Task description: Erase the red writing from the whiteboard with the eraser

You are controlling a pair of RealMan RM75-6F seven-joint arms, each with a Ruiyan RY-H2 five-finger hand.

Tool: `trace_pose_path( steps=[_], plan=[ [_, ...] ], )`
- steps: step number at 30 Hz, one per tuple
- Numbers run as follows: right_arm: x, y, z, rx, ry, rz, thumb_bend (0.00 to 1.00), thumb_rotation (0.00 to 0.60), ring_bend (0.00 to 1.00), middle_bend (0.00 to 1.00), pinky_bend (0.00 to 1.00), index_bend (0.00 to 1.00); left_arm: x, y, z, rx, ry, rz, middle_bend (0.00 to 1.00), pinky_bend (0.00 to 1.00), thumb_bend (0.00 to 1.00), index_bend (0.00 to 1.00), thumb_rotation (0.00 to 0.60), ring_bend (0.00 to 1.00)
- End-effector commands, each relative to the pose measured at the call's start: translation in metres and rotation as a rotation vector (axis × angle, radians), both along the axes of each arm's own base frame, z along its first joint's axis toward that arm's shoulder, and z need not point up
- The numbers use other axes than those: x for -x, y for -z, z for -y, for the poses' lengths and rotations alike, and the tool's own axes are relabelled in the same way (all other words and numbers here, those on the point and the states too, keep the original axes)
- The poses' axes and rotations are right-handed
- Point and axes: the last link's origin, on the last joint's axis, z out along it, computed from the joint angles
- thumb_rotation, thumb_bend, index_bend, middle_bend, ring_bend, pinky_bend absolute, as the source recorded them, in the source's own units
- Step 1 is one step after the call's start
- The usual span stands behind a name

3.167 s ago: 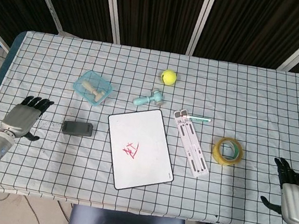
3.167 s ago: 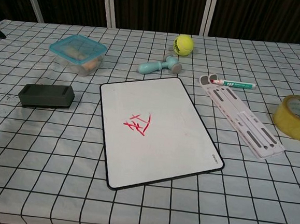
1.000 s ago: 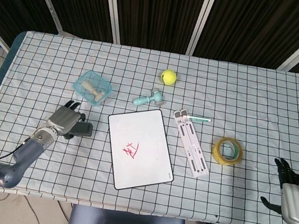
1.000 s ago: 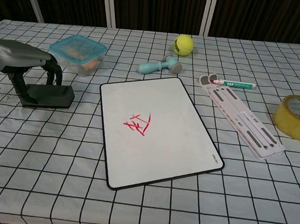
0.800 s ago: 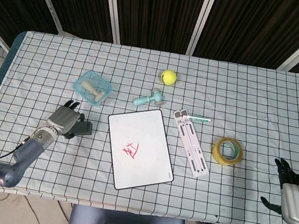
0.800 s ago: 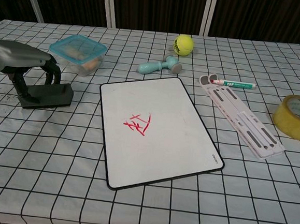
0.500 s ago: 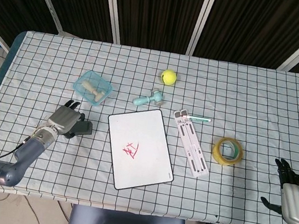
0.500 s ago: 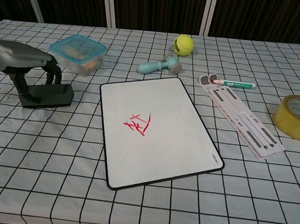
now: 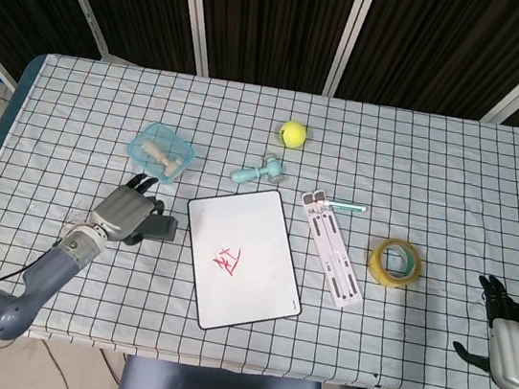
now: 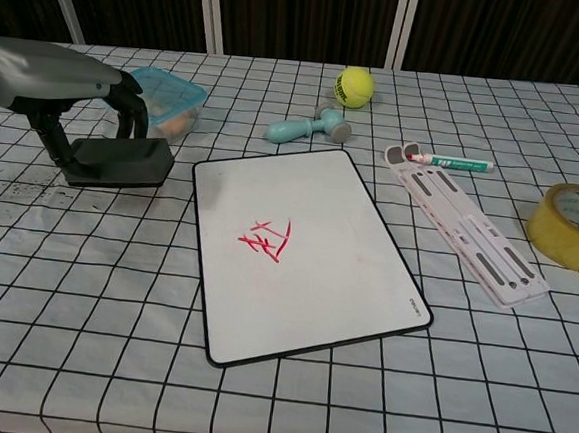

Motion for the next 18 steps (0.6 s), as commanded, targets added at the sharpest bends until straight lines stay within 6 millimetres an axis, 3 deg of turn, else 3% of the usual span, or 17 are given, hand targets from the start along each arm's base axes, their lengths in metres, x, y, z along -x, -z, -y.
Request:
trace_pose_path(
  steps=[1,18],
  plan=[
    [0.0,0.0,0.0,0.001,0.0,0.001,0.08,0.6,0.2,0.1,0.22,0.06,-0.026,-0.006,0.003,-0.032,0.111,-0.012,0.42,0.05,0.33,0.37,0.6,0.0],
    [0.0,-0.001,0.0,0.004,0.006,-0.001,0.08,0.6,0.2,0.1,0.22,0.06,-0.096,0.071,-0.017,-0.048,0.208,-0.074,0.42,0.05,0.33,0.38,0.6,0.0]
  ],
)
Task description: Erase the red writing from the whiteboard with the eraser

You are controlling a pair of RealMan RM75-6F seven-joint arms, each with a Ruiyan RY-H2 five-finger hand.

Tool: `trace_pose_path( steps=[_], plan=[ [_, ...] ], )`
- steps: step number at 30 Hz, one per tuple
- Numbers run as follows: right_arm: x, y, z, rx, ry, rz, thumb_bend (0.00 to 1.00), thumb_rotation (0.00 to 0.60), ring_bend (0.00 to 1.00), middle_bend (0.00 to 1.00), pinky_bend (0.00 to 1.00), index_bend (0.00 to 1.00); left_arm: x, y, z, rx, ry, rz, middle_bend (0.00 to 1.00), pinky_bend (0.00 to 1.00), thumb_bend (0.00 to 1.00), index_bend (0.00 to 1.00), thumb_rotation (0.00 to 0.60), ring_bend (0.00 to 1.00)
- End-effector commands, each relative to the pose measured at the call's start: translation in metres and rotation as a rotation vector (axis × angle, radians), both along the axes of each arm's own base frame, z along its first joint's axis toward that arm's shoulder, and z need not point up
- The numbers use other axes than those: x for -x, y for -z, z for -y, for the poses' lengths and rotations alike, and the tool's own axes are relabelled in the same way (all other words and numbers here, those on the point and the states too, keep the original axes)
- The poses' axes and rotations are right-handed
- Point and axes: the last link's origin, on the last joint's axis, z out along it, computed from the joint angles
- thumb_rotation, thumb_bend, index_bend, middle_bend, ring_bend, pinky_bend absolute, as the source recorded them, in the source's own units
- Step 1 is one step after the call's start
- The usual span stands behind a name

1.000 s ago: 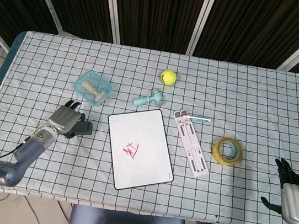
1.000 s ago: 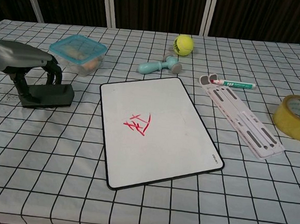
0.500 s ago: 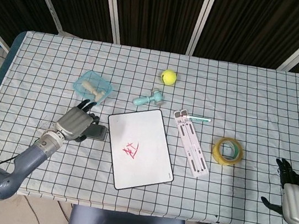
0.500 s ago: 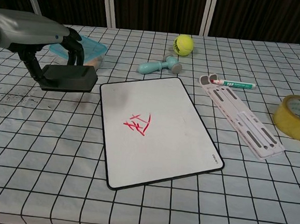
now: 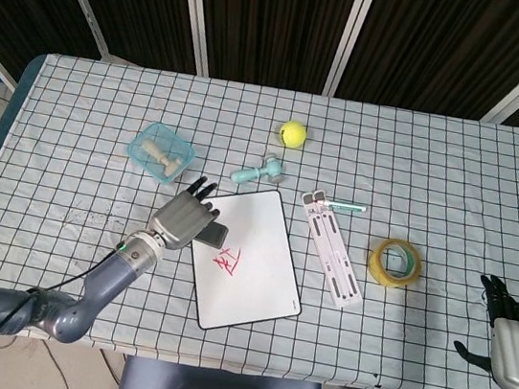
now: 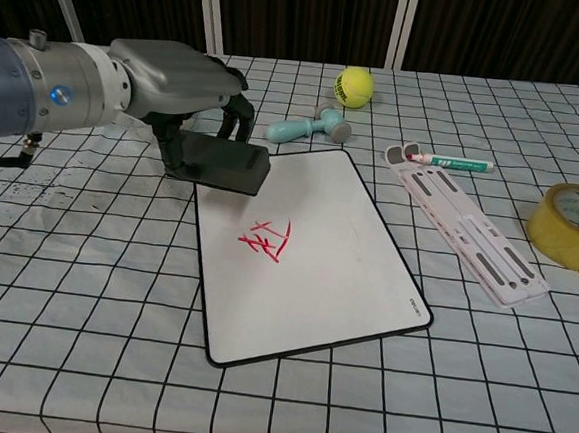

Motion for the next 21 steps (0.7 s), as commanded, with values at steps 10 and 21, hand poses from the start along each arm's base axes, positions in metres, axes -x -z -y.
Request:
trace_pose_path(
  steps=[10,21],
  plan=[
    [0.001,-0.001,-0.001,0.002,0.003,0.001,0.08,0.6,0.2,0.1,0.22,0.06,-0.028,0.041,-0.012,-0.04,0.001,0.011,0.44,0.05,0.33,0.39,0.6,0.0],
    [0.001,-0.001,-0.001,-0.001,0.001,0.004,0.08,0.6,0.2,0.1,0.22,0.06,-0.027,0.061,0.002,0.022,0.001,0.029,0.45,0.05,0.33,0.4,0.6,0.0]
  ],
)
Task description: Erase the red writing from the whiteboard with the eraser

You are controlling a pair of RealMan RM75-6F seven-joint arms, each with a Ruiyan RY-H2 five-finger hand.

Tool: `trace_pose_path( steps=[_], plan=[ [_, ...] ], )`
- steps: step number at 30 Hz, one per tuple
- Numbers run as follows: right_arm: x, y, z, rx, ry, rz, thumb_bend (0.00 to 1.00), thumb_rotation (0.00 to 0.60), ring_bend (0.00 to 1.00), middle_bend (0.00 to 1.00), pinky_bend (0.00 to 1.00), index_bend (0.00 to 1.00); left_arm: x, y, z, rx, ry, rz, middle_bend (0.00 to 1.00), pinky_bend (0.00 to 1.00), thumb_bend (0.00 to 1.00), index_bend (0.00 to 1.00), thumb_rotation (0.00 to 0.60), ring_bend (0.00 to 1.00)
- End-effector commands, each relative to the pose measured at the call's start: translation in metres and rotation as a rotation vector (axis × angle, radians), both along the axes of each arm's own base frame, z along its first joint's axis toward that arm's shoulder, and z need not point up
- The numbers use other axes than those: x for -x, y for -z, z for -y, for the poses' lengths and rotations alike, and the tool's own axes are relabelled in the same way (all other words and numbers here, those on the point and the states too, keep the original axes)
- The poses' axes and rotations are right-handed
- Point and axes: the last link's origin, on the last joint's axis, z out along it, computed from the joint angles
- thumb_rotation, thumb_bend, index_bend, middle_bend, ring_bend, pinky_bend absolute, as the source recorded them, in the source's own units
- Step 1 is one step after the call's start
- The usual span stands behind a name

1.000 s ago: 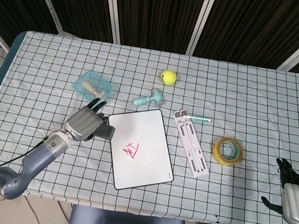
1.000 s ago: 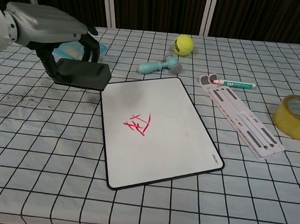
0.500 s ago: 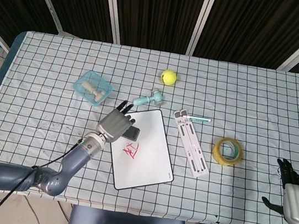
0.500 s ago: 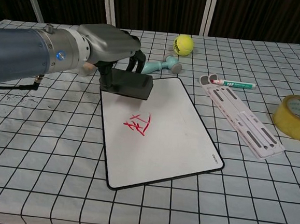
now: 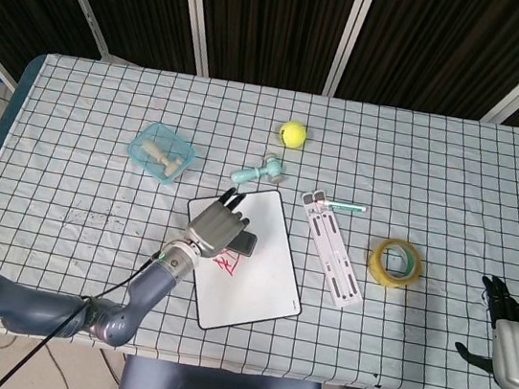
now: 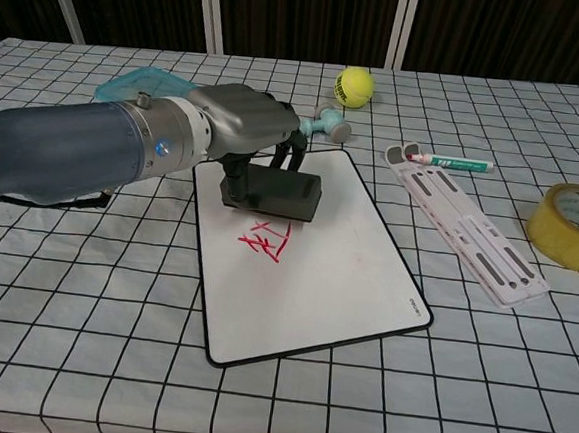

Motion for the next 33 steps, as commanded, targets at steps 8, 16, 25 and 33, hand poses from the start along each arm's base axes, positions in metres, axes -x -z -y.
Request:
trace_pose_path(
  steps=[8,16,25,33],
  plan=[
    [-0.001,0.0,-0.001,-0.001,-0.002,0.0,0.08,0.6,0.2,0.1,0.22,0.06,0.0,0.011,0.01,0.021,0.027,-0.028,0.45,0.05,0.33,0.4,0.6,0.0],
    [0.0,0.0,0.0,0.0,-0.002,0.0,0.08,0.6,0.2,0.1,0.22,0.06,0.0,0.012,0.018,0.057,0.022,-0.026,0.46,0.05,0.33,0.4,0.6,0.0],
    [-0.001,0.0,0.001,-0.002,-0.007,-0.001,0.08,0.6,0.2,0.1,0.22,0.06,0.011,0.005,0.03,0.114,-0.004,-0.037,0.46,0.05,0.33,0.4,0.6,0.0],
    [-0.001,0.001,0.001,-0.001,-0.007,-0.001,0.08,0.6,0.2,0.1,0.22,0.06,0.014,-0.002,0.045,0.174,0.005,-0.049,0.46,0.05,0.33,0.4,0.6,0.0]
  ],
)
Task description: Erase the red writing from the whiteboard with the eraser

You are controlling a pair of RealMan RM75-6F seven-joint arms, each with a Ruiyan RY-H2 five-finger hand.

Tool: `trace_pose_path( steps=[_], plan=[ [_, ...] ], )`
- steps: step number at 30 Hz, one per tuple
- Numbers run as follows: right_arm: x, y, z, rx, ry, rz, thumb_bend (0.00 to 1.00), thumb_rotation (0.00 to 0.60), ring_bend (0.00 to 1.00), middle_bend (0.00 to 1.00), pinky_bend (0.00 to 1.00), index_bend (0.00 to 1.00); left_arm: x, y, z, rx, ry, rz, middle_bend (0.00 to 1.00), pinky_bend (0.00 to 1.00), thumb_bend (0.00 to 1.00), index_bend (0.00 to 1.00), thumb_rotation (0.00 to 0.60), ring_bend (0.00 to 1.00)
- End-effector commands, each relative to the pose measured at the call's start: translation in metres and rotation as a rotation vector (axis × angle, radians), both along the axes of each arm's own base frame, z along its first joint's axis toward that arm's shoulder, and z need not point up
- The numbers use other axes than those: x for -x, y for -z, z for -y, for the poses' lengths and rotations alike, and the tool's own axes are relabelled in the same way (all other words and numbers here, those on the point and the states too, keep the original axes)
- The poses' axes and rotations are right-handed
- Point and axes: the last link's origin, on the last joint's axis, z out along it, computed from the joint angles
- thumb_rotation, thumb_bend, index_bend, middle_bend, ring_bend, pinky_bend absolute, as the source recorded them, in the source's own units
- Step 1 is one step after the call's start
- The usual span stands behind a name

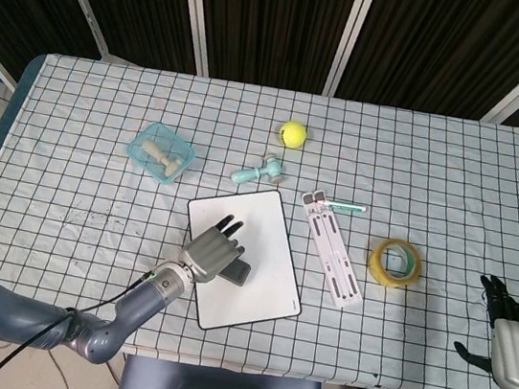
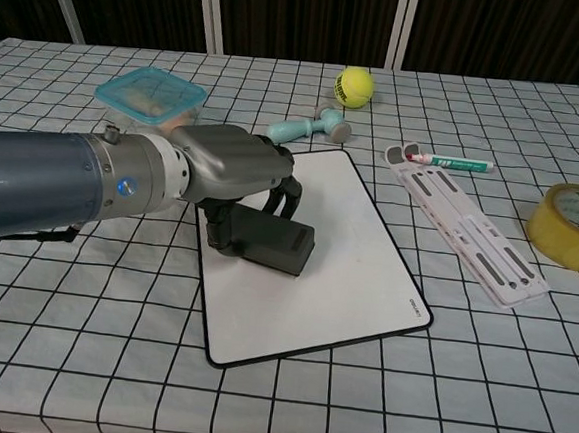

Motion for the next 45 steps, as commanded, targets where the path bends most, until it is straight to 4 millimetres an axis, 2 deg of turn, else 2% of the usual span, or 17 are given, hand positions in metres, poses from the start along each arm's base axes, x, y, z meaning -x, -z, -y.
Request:
trace_pose_path(
  steps=[1,10,21,28,39,45],
  plan=[
    [0.0,0.0,0.0,0.001,-0.001,0.0,0.08,0.6,0.2,0.1,0.22,0.06,0.001,-0.001,0.006,0.016,0.014,-0.011,0.46,0.05,0.33,0.4,0.6,0.0],
    [-0.001,0.0,0.001,0.0,-0.002,0.001,0.08,0.6,0.2,0.1,0.22,0.06,-0.007,0.006,0.011,-0.001,0.08,-0.018,0.46,0.05,0.33,0.4,0.6,0.0],
    [0.0,0.0,-0.001,0.003,0.002,0.008,0.08,0.6,0.2,0.1,0.22,0.06,-0.019,0.023,-0.007,-0.065,0.099,-0.018,0.47,0.05,0.33,0.41,0.6,0.0],
    [0.0,0.0,-0.001,0.003,0.003,0.011,0.08,0.6,0.2,0.1,0.22,0.06,-0.026,0.027,-0.023,-0.104,0.086,-0.005,0.47,0.05,0.33,0.41,0.6,0.0],
    [0.001,-0.001,-0.001,0.003,0.006,0.015,0.08,0.6,0.2,0.1,0.22,0.06,-0.017,0.028,-0.048,-0.17,0.038,-0.01,0.47,0.05,0.33,0.41,0.6,0.0],
    [0.0,0.0,-0.001,0.002,0.006,0.015,0.08,0.6,0.2,0.1,0.22,0.06,-0.012,0.028,-0.045,-0.147,0.032,-0.018,0.46,0.05,0.33,0.4,0.6,0.0]
  ],
)
